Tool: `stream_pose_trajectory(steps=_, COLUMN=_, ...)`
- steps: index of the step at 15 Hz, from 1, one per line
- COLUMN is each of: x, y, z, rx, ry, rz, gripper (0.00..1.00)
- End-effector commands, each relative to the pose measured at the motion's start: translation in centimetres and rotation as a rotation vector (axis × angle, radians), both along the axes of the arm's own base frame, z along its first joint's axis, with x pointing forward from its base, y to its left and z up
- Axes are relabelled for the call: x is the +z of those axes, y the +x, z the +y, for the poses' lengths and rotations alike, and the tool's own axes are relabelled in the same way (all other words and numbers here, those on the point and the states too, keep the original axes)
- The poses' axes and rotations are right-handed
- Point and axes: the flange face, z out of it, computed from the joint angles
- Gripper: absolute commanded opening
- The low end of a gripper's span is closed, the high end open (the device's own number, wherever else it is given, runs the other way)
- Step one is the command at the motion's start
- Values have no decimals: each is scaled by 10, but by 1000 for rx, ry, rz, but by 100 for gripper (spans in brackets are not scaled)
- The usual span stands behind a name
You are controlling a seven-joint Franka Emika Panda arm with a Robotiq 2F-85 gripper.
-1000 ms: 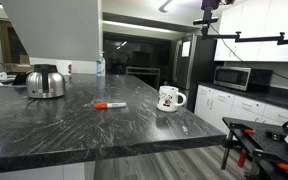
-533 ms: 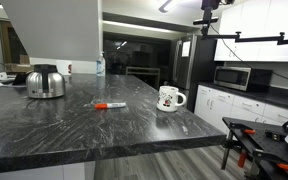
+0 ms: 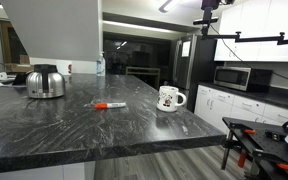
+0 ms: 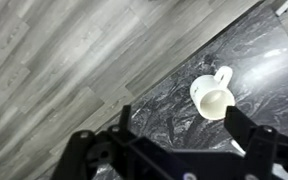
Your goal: Move the marker closer to the cup
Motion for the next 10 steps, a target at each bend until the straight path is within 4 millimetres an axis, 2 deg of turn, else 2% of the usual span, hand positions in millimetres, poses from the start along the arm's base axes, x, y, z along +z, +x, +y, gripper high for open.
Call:
stream_pose_trajectory(steps=1, x=0, y=0, z=0, rx=0, ry=0, rz=1, gripper=100)
stream_pose_trajectory(steps=5, x=-3, y=-3, z=0, rx=15, ry=2, rz=-3, gripper=100)
stream_pose_trajectory(steps=8, x=-9, y=10, z=4, rx=55, ry=7, rz=-1, gripper=100)
stream_pose_trajectory(steps=10, x=-13, y=26, z=10, rx=101, ry=8, rz=-13, gripper=100)
